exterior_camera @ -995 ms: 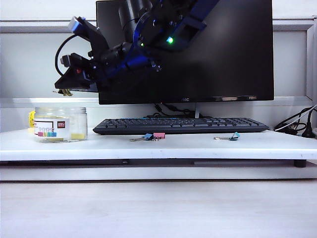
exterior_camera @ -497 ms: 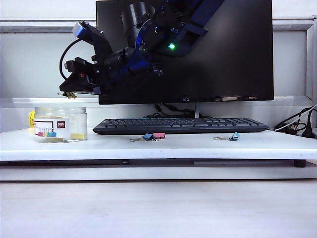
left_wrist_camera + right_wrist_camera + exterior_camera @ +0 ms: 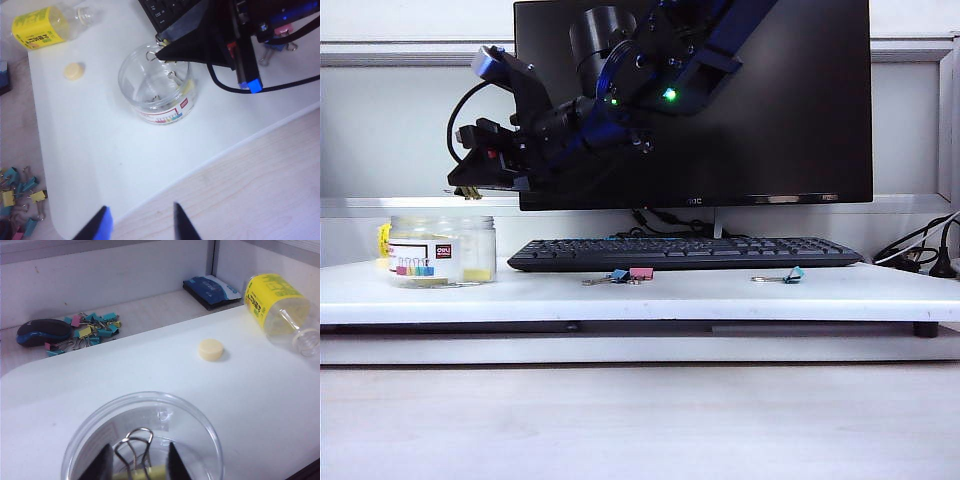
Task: Pick up the clips with the largest number of clips of the same color on the table and place them in a round transparent plastic box.
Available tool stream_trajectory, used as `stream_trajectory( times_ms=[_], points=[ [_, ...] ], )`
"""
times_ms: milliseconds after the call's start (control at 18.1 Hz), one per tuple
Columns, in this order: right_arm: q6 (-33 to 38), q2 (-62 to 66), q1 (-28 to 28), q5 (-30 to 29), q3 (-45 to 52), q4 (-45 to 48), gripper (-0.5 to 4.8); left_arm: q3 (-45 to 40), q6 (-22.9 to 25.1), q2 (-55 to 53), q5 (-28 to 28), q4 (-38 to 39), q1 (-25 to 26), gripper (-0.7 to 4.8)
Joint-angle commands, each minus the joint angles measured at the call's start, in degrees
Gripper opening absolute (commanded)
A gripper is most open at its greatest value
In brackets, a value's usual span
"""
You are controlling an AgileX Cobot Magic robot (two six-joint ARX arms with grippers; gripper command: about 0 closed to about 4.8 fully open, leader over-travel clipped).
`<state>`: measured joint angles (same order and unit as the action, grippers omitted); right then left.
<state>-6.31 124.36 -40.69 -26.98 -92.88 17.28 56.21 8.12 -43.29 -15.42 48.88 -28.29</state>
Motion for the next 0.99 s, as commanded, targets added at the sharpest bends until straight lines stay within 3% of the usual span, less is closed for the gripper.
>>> stream_trajectory(
  times_ms=[55, 663, 995],
  points=[
    [-0.2, -0.2, -0.1, 0.1, -0.3, 1.2, 1.45, 0.1, -0.2, 0.1, 0.2, -0.1, 0.0, 1.75],
    [-0.1, -0.7, -0.1, 0.1, -0.3, -0.2, 1.50, 0.1, -0.7, 0.1, 0.7, 0.2, 0.0, 1.75],
    [-1.7, -8.2, 2.4, 0.4, -0.3, -5.6, 1.50, 0.1, -0.7, 0.2, 1.6, 0.2, 0.0, 1.75]
  ],
)
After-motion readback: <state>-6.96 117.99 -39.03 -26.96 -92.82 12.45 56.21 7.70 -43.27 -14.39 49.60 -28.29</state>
